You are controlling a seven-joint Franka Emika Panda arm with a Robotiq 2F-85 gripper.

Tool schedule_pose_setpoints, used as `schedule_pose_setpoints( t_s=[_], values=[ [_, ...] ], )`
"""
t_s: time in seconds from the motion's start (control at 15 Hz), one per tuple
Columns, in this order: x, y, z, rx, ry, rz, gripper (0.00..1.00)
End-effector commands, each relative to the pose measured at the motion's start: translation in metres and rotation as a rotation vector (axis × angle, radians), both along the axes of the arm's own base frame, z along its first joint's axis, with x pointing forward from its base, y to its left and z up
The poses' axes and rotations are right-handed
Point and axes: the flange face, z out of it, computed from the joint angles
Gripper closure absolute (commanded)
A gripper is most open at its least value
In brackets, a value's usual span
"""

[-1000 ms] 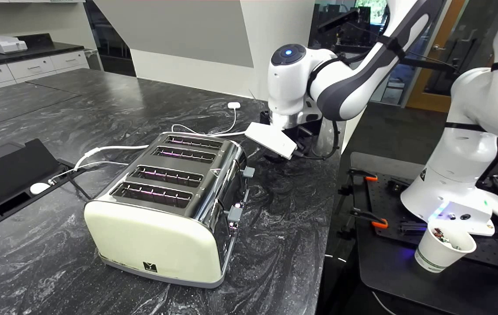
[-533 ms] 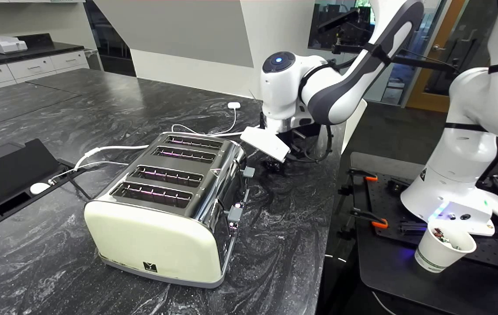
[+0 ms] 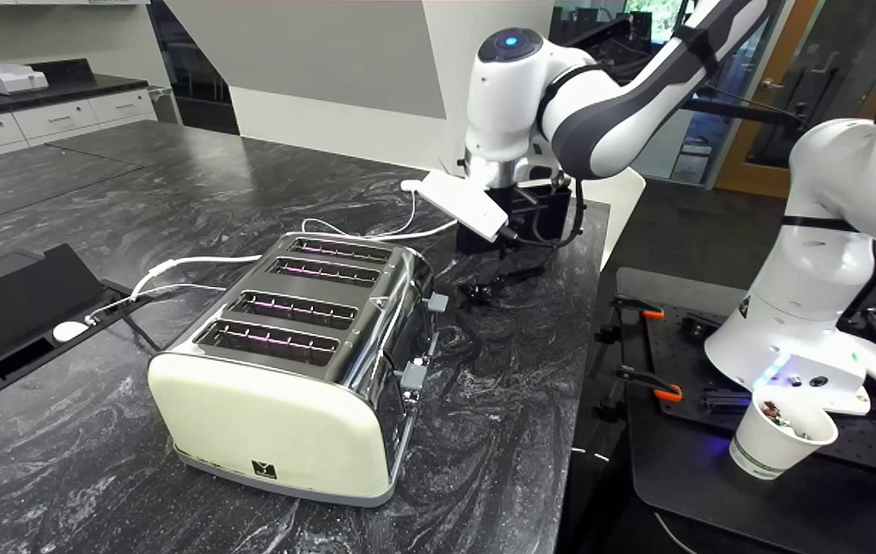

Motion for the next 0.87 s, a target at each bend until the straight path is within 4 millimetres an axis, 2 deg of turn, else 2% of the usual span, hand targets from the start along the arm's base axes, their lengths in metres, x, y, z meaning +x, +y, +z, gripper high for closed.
schedule_pose_setpoints(
  t_s=[0.0,0.2,0.4,0.6,0.8],
  values=[
    [-0.027,-0.007,0.06,-0.023,-0.097,0.011,0.0],
    [-0.044,-0.013,0.103,0.015,-0.166,0.02,0.0],
    [-0.056,-0.021,0.134,0.076,-0.171,0.061,0.0],
    [-0.068,-0.027,0.156,0.139,-0.144,0.096,0.0],
    [-0.077,-0.033,0.17,0.159,-0.104,0.125,0.0]
  ],
)
